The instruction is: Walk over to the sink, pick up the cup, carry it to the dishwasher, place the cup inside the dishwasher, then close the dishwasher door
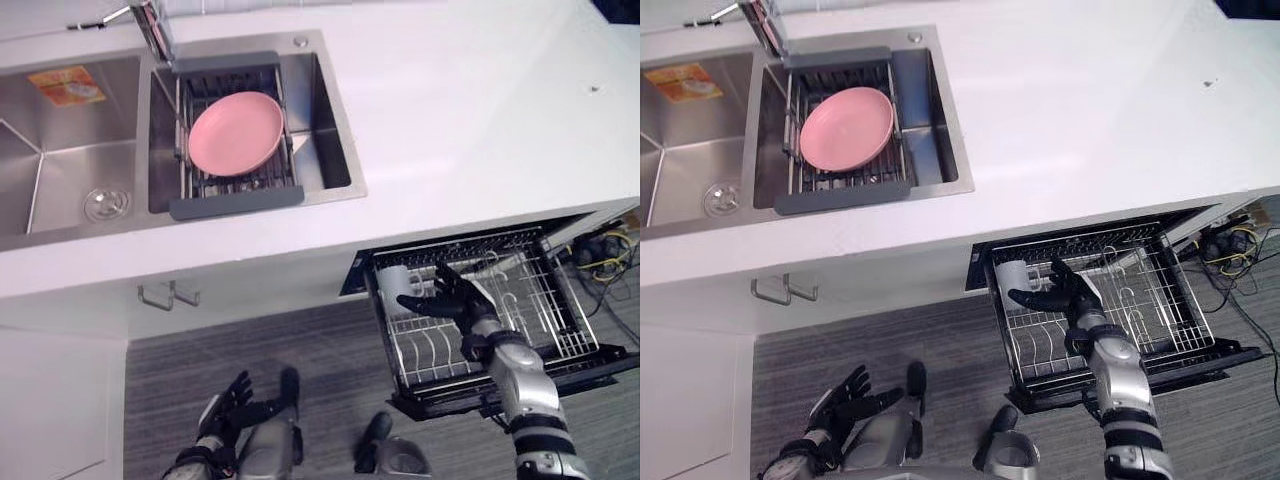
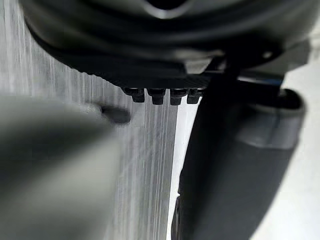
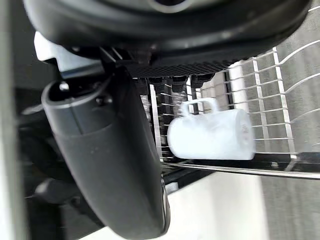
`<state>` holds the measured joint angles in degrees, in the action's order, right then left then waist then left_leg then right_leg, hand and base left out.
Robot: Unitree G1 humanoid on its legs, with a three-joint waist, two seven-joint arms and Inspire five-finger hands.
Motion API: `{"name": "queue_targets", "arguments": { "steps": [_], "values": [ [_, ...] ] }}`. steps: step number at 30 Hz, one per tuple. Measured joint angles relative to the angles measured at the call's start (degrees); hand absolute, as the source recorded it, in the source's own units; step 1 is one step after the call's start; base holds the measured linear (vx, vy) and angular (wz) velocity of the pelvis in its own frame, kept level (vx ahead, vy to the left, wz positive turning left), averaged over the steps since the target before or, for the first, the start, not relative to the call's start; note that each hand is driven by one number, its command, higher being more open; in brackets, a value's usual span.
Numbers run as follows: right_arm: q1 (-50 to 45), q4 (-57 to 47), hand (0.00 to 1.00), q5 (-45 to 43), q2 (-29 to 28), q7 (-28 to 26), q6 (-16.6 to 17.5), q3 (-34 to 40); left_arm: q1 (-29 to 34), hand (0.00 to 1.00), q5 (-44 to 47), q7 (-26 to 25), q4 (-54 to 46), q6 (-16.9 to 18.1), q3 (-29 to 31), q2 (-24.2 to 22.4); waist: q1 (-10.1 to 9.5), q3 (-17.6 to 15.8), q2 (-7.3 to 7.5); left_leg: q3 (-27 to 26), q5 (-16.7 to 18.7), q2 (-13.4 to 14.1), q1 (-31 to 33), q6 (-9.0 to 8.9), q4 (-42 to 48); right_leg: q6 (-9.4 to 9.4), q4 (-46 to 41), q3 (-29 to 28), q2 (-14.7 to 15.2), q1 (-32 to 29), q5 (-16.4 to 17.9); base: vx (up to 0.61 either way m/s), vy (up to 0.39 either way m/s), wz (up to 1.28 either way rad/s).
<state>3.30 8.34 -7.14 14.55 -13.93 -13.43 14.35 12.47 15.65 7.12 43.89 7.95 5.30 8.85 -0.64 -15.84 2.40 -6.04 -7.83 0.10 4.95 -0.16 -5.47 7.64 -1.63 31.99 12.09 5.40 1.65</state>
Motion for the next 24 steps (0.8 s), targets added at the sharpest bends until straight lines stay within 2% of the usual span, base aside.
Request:
{"name": "queue_targets", "arguments": {
  "steps": [2,3,6,7,8,9,12,14,15,16,17,18,19,20,21,22,23,24],
  "values": [
    [-2.2,-7.9,1.0,-2.4,-1.7,-0.4,1.2,2.9,1.2,1.0,-1.2,-2.4,1.6,0.4,2.8,-1.4,0.07,1.2,-0.03,-1.1,0.8,0.4,-0.4,-0.38,0.0,-0.19,0.1,-1.2,-0.2,-0.2,0.1,-0.04,0.002,-0.29],
    [-3.9,-11.0,1.0,-4.0,-2.7,-0.7,0.7,3.9,2.5,1.0,-1.6,-3.4,2.1,0.4,4.3,-2.4,0.07,2.0,0.15,-1.7,1.0,0.6,-0.8,-0.43,0.0,-0.53,0.1,-2.1,-0.3,-0.2,0.4,-0.02,-0.003,-0.22],
    [-10.2,-16.4,1.0,-8.7,-9.2,-3.7,4.5,5.9,5.2,1.0,-2.2,-5.6,3.5,1.5,8.2,-4.7,0.82,3.2,0.09,-1.8,1.1,0.9,-1.4,-0.52,0.0,-0.43,0.1,-2.4,-0.6,0.2,0.7,0.02,-0.016,-0.1],
    [-11.4,-19.4,1.0,-8.7,-11.4,-5.7,7.7,5.8,6.6,1.0,-2.0,-7.0,3.8,1.8,9.5,-5.6,1.77,3.3,0.06,-1.8,1.1,1.0,-2.2,-0.6,0.0,-0.32,0.1,-2.5,-0.7,1.0,0.6,0.02,-0.019,-0.09],
    [-11.5,-22.1,1.0,-9.1,-11.9,-6.8,11.7,5.9,7.4,1.0,-1.8,-7.7,3.8,2.3,10.4,-6.3,1.86,3.9,0.0,-1.8,1.3,1.1,-2.9,-0.72,0.1,-0.27,-0.1,-2.6,-0.7,1.6,0.8,0.01,-0.017,-0.06],
    [-11.3,-23.2,1.0,-9.9,-11.9,-7.2,14.1,5.7,7.6,1.0,-1.5,-7.9,3.8,2.6,10.6,-6.5,1.64,4.3,-0.06,-1.7,1.4,1.2,-2.9,-0.95,0.3,-0.24,-0.5,-2.6,-0.7,1.7,1.0,0.0,0.0,0.0],
    [-5.0,-27.1,1.0,-13.4,-12.3,-7.3,27.1,4.8,7.7,1.0,-1.1,-7.9,3.6,3.8,10.6,-6.7,1.29,4.5,-0.04,1.0,1.4,1.7,-0.3,-0.72,4.4,-0.47,-1.7,-0.2,-1.2,2.5,1.6,-0.06,-0.027,0.46],
    [-1.0,-27.5,1.0,-13.4,-11.4,-6.6,31.7,4.2,7.7,1.0,-1.3,-7.4,3.5,3.9,10.6,-6.7,0.23,4.6,-0.18,2.9,1.2,1.9,0.4,-0.94,5.4,-0.57,-0.2,1.8,-1.9,3.6,1.4,-0.11,-0.033,0.56],
    [0.5,-27.4,1.0,-13.2,-10.1,-6.0,32.9,3.1,8.0,1.0,-1.3,-6.9,3.8,4.1,11.1,-7.3,-1.13,5.0,-1.06,2.2,2.4,2.5,0.8,-0.61,5.0,-0.75,-0.5,2.5,-2.7,3.7,1.4,-0.14,-0.043,0.34],
    [0.7,-27.3,1.0,-13.1,-9.5,-6.0,33.2,2.7,8.1,1.0,-1.3,-6.8,3.9,4.3,11.1,-7.6,-1.59,5.3,-1.48,-0.5,2.6,3.1,1.1,-0.52,5.0,-1.08,-0.2,3.1,-3.0,3.6,1.1,-0.13,-0.033,0.52],
    [0.7,-27.3,1.0,-13.0,-7.8,-6.0,34.1,2.5,8.0,1.0,-1.4,-6.7,4.3,5.2,11.0,-7.5,-1.4,6.8,-0.7,-6.7,4.6,4.2,2.2,1.74,5.3,-1.4,1.7,5.5,-2.9,3.7,0.6,-0.1,0.004,0.82],
    [1.1,-26.6,1.0,-13.3,-6.3,-6.0,35.3,2.9,7.2,1.0,-1.9,-6.2,5.2,5.8,11.1,-7.0,-1.37,7.2,0.05,-13.5,7.0,5.7,3.8,4.54,11.8,-2.12,2.8,8.0,-1.4,3.6,0.3,-0.08,0.035,0.86],
    [1.5,-25.9,1.0,-13.6,-5.6,-5.9,35.8,3.0,7.1,1.0,-2.0,-5.8,5.7,6.2,11.2,-7.0,-1.42,7.3,-0.35,-16.2,7.7,7.1,4.6,5.48,17.0,-2.13,2.2,8.4,-0.8,3.3,0.3,-0.02,0.111,0.69],
    [1.8,-24.7,1.0,-14.2,-4.8,-5.1,35.9,3.1,7.3,1.0,-2.6,-5.5,5.9,6.4,11.1,-7.2,-1.03,7.7,-1.39,-19.5,9.9,8.5,3.8,3.73,21.7,-1.13,1.0,9.6,-0.6,3.7,0.0,0.0,0.105,0.5],
    [1.9,-24.3,1.0,-14.2,-4.4,-4.5,36.0,3.1,7.5,1.0,-4.0,-5.5,6.0,6.3,10.8,-7.4,-0.53,8.3,-2.65,-20.1,10.5,8.7,3.3,2.1,20.5,-0.72,0.4,10.5,-1.1,3.9,0.1,0.01,0.161,0.82],
    [2.0,-23.5,1.0,-14.4,-4.6,-3.2,36.5,3.3,7.0,1.0,-6.6,-5.5,6.1,5.8,9.3,-7.6,0.64,8.8,-3.76,-19.1,8.6,6.4,1.5,0.72,14.8,-0.48,-0.3,12.6,-0.3,4.4,0.1,-0.05,0.152,0.83],
    [1.9,-23.0,1.0,-14.5,-4.9,-1.7,36.5,3.3,6.9,1.0,-9.0,-5.1,5.8,5.6,7.5,-6.8,1.08,8.7,-3.61,-18.3,4.7,3.7,-1.4,1.3,7.2,-0.5,-1.0,13.9,0.9,4.4,-0.3,-0.05,0.127,0.78],
    [1.9,-23.0,1.0,-14.2,-5.1,-0.7,36.6,3.2,6.8,1.0,-10.4,-5.2,5.8,5.3,6.4,-6.3,1.29,8.7,-3.68,-17.7,2.9,2.7,-2.5,1.5,3.8,-0.47,-1.4,14.4,1.4,4.4,-0.3,-0.1,0.139,0.6]
  ]
}}
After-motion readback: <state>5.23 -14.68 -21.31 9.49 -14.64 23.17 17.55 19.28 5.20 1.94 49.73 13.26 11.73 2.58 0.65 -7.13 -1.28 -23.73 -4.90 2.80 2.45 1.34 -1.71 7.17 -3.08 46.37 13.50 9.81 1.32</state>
